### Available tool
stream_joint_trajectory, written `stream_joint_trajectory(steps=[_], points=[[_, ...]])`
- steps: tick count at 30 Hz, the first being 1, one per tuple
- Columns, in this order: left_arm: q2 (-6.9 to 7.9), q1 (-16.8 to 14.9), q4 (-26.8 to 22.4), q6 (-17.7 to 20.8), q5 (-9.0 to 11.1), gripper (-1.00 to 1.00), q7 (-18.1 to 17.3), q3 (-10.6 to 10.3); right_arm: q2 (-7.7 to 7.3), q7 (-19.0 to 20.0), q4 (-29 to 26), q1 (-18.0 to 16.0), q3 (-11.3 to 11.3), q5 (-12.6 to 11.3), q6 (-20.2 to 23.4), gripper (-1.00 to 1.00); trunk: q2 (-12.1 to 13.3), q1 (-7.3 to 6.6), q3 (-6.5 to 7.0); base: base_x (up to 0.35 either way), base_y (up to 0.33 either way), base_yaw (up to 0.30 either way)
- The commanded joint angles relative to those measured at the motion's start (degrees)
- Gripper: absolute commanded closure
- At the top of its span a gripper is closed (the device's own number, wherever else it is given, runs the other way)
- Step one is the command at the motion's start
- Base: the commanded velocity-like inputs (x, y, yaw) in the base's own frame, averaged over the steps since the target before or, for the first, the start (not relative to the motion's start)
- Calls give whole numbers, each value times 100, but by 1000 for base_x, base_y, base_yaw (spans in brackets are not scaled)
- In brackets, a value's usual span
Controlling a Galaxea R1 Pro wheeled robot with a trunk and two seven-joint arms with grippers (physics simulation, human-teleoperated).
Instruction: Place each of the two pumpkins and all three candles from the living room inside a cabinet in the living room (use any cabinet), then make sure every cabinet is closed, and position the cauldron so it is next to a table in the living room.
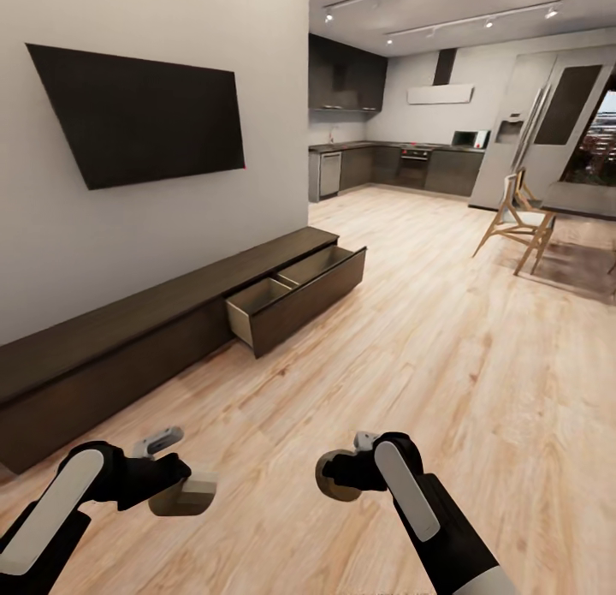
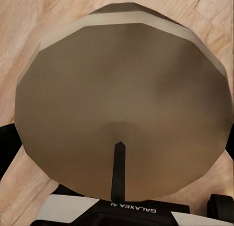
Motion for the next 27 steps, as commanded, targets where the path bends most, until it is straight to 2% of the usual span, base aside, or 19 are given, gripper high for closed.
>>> stream_joint_trajectory(steps=[1, 17, 18, 21, 22, 27], points=[[-2, -4, -7, 1, 52, 100, 59, -7, 1, -61, 2, -3, 6, -72, 1, 100, -3, 0, -8, 0, 0, -255], [-10, -4, -7, 1, 52, 100, 56, -8, -3, -53, 11, -5, -1, -72, 8, 100, -3, 0, -128, 0, 0, -172], [-10, -4, -7, 1, 52, 100, 55, -8, -2, -50, 4, -3, -45, -72, 6, 100, -3, 0, -137, 0, 0, -135], [-10, -4, -4, 1, 52, 100, 53, -8, -2, -36, -26, -1, -507, -72, 4, 100, -3, 0, -163, 0, 0, -128], [-10, -4, -5, 1, 52, 100, 53, -8, -7, -34, -43, -2, -579, -72, 4, 100, -3, 0, -171, 0, 0, -125], [-10, -4, -7, 1, 52, 100, 52, -8, -8, -27, -40, -5, -698, -78, 2, 100, -3, 0, -204, 0, 0, -82]])
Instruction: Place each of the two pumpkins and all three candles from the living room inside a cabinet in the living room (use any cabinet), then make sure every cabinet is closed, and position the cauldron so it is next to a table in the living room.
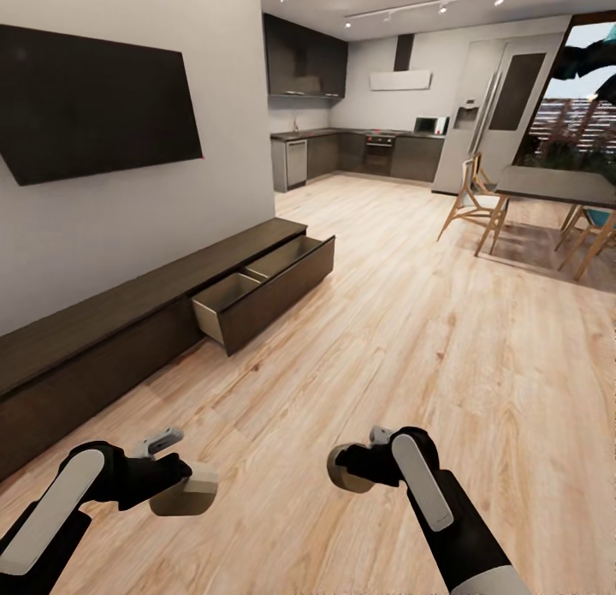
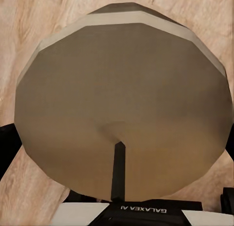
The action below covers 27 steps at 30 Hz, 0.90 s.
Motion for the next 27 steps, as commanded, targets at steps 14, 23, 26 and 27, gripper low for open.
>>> stream_joint_trajectory(steps=[14, 23, 26, 27], points=[[4, -5, -6, 5, 51, 100, 60, -7, -1, -63, 27, -4, -13, -65, 6, 100, -3, 0, -66, 0, 0, -133], [3, -5, -6, 5, 51, 100, 60, -7, 0, -63, 32, -1, -11, -72, 6, 100, -3, 0, -121, 30, -2, -211], [4, -5, -6, 5, 51, 100, 60, -7, 1, -63, 35, -3, -8, -73, 6, 100, -3, 0, -140, 170, -81, -212], [3, -5, -6, 5, 51, 100, 62, -7, 1, -63, 34, -3, -9, -73, 6, 100, -3, 0, -146, 200, -136, -212]])
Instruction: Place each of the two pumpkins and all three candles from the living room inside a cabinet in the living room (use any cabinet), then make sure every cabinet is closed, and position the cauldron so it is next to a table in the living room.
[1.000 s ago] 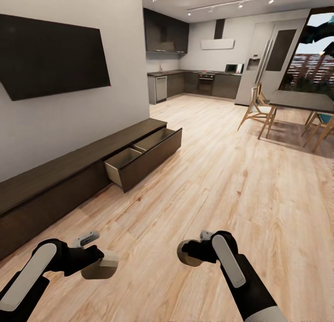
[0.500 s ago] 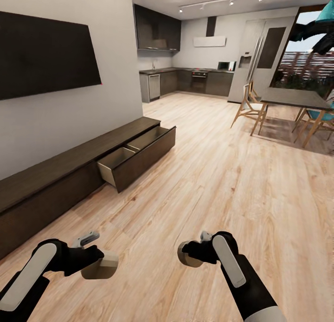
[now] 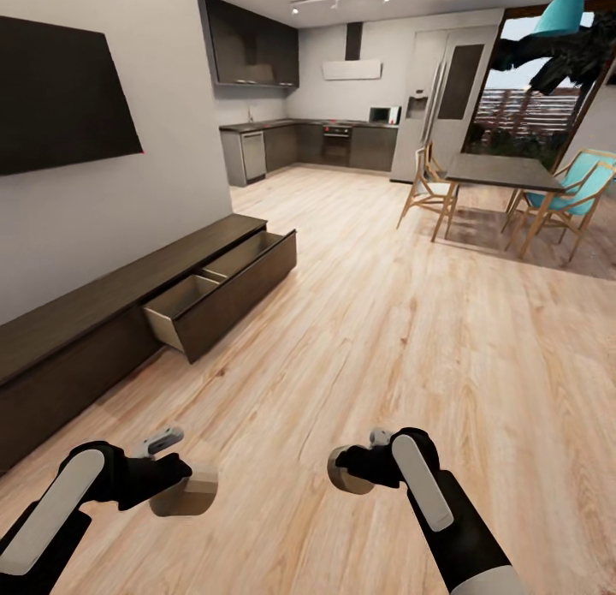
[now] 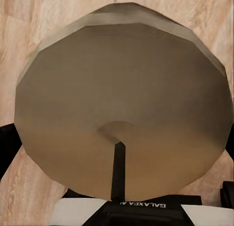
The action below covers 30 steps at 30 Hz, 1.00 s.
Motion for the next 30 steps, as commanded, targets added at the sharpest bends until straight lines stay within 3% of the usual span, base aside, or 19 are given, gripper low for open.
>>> stream_joint_trajectory(steps=[1, 16, 30], points=[[5, -4, -8, 0, 57, 100, 59, -6, 1, -64, -3, -6, 4, -71, 1, 100, -3, 2, -11, 210, -152, -212], [6, -4, -8, 0, 57, 100, 57, -6, 1, -55, 12, -6, -1, -65, 1, 100, -3, 2, -103, 264, -173, -212], [6, -4, -8, 0, 57, 100, 57, -6, -4, -55, 5, -5, -1, -62, 1, 100, -3, 2, -194, 317, -16, -212]])
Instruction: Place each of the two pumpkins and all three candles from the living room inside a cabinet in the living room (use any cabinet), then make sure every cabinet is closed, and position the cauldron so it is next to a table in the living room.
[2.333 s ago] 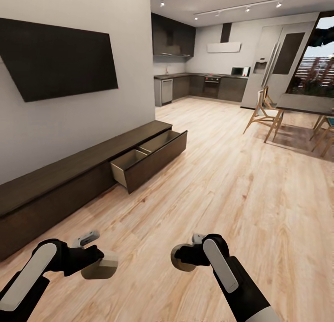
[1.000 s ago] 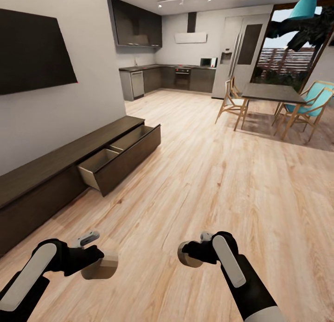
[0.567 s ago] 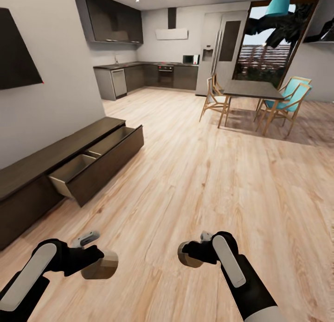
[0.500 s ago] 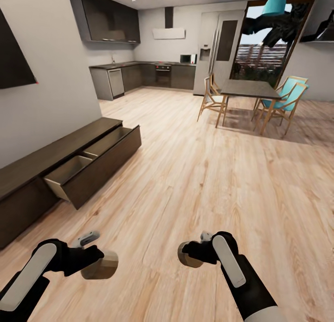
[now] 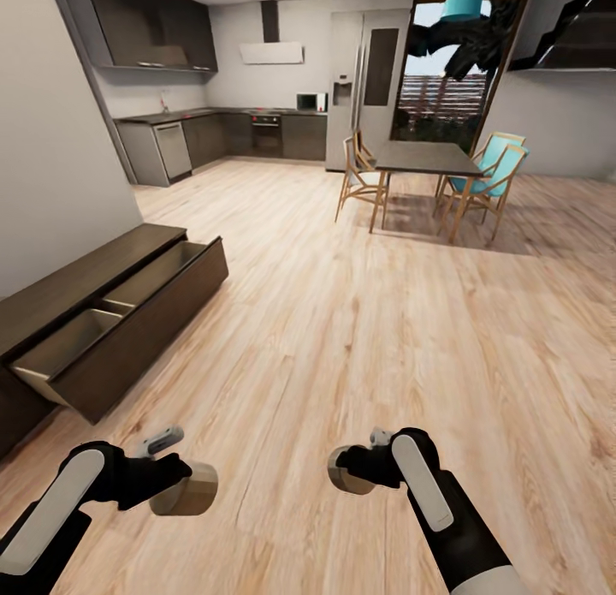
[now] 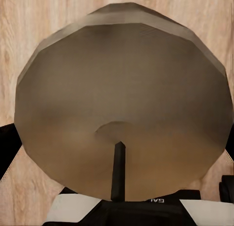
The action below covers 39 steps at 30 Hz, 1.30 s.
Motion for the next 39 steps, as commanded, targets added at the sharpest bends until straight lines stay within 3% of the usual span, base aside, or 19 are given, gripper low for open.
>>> stream_joint_trajectory(steps=[1, 6, 8, 9, 12, 14, 16, 30, 39], points=[[5, -4, -7, -3, 59, 100, 59, -6, -1, -64, -4, -7, 4, -74, -1, 100, -2, 3, -12, 321, 0, -210], [-5, -4, 19, -7, 45, 100, 98, -17, -14, -72, 2, -6, -6, -64, -14, 100, -2, 3, -45, 322, 0, -210], [-66, -9, 36, -10, -129, 100, 106, -90, -32, -72, -1, -7, -15, -58, -17, 100, -2, 3, -58, 322, 0, -210], [-131, -10, 43, -10, -319, 100, 108, -133, -49, -72, -2, -7, -18, -54, -17, 100, -2, 3, -65, 322, 0, -210], [-434, -16, 147, -14, -1280, 100, 92, -196, -141, -73, -3, -5, -21, -16, -18, 100, -2, 3, -85, 322, 0, -209], [-612, -91, 293, -18, -1693, 100, 87, -204, -241, -79, -4, -8, -22, 0, -18, 100, -2, 3, -98, 322, 0, -206], [-692, -167, 535, -20, -1868, 100, 83, -207, -294, -81, -7, -5, -22, 11, -47, 100, -2, 3, -112, 323, 0, -197], [-742, -271, 759, -29, -1954, 100, 50, -208, -318, -125, 8, -6, 38, 475, -367, 100, -2, 3, -222, 324, 0, -166], [-751, -406, 1177, -46, -1954, 100, 24, -217, -312, -94, 559, -5, 58, 754, -674, 100, -2, 3, -294, 324, 0, -160]])
